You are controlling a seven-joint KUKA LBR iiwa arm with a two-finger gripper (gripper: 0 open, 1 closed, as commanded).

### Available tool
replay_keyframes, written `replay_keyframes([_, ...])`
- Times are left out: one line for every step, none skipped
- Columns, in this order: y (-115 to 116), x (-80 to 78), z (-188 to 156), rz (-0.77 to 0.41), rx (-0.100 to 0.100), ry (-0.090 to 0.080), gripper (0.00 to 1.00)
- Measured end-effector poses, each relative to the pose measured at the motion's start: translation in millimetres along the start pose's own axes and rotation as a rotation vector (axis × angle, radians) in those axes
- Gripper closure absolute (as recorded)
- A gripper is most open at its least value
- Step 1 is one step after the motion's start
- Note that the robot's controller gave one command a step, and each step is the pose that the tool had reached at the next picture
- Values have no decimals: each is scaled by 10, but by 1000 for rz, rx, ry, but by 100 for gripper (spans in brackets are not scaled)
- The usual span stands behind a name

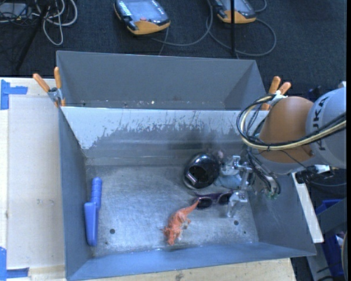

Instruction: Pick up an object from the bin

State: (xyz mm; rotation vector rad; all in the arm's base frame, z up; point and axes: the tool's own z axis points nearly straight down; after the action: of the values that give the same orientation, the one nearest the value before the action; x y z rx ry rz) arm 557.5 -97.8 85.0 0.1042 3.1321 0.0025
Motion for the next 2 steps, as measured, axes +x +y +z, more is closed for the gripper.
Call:
replay_keyframes([380,-90,108,-203,4,-9,100])
replay_keyframes([381,-90,108,-205,4,-8,100])
